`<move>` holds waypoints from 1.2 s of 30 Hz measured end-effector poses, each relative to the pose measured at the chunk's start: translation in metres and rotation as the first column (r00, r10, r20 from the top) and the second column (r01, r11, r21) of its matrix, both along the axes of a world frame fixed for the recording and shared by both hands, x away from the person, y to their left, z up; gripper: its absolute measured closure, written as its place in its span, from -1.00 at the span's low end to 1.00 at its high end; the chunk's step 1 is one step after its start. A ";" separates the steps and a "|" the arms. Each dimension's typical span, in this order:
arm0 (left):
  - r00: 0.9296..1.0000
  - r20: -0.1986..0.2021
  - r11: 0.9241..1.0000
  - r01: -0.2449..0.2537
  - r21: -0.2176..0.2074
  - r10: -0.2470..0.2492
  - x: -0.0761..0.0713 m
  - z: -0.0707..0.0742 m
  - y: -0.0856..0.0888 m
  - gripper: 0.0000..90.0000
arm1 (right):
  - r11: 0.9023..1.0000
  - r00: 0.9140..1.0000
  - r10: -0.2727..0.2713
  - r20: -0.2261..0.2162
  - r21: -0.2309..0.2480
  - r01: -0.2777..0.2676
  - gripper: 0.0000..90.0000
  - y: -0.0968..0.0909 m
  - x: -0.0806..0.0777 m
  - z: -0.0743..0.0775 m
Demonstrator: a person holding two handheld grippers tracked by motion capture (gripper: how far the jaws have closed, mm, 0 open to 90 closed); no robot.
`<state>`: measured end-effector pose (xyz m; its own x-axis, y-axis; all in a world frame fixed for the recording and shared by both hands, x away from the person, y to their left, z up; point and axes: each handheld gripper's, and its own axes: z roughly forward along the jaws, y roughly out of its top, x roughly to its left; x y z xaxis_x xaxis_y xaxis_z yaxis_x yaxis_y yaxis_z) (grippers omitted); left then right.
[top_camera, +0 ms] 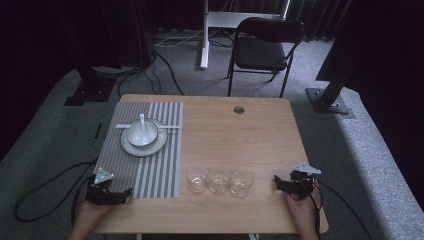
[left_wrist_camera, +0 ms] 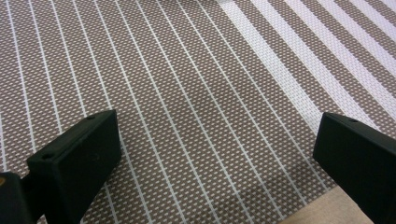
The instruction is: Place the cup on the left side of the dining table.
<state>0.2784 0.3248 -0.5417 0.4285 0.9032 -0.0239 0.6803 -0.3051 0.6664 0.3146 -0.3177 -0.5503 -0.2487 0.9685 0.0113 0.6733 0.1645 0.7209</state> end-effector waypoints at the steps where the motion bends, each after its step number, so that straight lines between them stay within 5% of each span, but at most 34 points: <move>1: 1.000 0.003 1.000 0.000 0.002 0.000 0.000 0.000 -0.001 -0.97 | 1.000 1.000 0.000 0.000 0.000 0.000 -0.73 0.000 0.000 0.000; 25: 0.996 0.020 0.996 0.085 -0.015 -0.085 -0.004 0.011 -0.021 -0.97 | 1.000 1.000 0.000 0.000 0.000 0.000 -0.73 0.000 0.000 0.000; 36: 0.987 0.055 0.988 0.151 -0.039 -0.149 -0.004 0.023 -0.036 -0.93 | 1.000 1.000 0.000 0.000 0.000 0.000 -0.73 0.000 0.000 0.000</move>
<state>0.2744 0.2887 -0.5185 0.5607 0.8272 -0.0354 0.5929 -0.3713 0.7145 0.3146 -0.3177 -0.5503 -0.2486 0.9685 0.0116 0.6735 0.1643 0.7207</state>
